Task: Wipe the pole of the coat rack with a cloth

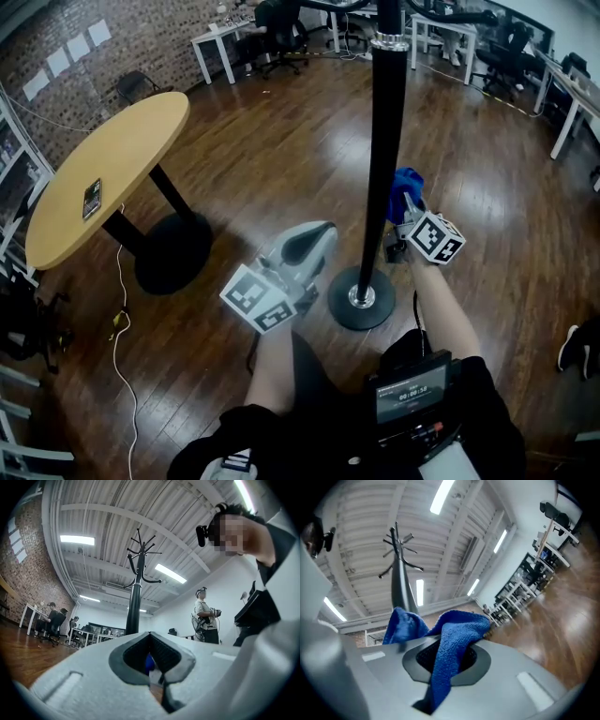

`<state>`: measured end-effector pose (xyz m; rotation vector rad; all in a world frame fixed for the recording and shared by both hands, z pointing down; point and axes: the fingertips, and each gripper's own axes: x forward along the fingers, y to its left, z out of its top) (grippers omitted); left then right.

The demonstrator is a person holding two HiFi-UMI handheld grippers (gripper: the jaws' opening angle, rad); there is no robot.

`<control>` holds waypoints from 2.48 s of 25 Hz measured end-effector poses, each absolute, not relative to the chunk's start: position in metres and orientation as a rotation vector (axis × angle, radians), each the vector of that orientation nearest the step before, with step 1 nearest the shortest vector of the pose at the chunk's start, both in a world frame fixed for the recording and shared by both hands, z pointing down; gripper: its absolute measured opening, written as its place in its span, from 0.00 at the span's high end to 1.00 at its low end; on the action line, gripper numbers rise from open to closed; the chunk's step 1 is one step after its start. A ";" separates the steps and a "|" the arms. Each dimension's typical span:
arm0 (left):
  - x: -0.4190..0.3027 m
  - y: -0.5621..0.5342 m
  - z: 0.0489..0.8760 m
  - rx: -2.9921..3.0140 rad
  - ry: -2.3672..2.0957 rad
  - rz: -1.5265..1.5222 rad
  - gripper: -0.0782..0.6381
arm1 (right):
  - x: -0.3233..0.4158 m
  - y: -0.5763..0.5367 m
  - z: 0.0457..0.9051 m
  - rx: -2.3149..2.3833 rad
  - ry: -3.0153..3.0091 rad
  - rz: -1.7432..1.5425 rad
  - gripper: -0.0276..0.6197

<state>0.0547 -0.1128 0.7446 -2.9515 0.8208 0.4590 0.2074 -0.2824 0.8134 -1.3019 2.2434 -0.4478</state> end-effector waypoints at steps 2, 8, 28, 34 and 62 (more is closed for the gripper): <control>0.053 -0.113 0.742 -2.941 0.828 0.465 0.89 | 0.208 -0.274 0.723 -1.208 2.202 -0.236 0.93; 0.044 -0.115 0.731 -2.911 0.867 0.506 0.89 | 0.195 -0.228 0.527 -1.067 2.151 0.390 0.94; 0.044 -0.113 0.747 -2.940 0.870 0.439 0.89 | 0.127 -0.213 0.982 -1.509 3.134 0.742 0.93; 0.046 -0.115 0.743 -2.935 0.862 0.455 0.89 | 0.124 -0.218 0.929 -1.493 3.060 0.868 0.93; 0.055 -0.126 0.760 -2.982 0.851 0.423 0.89 | 0.211 -0.294 0.885 -1.725 2.400 -0.308 0.93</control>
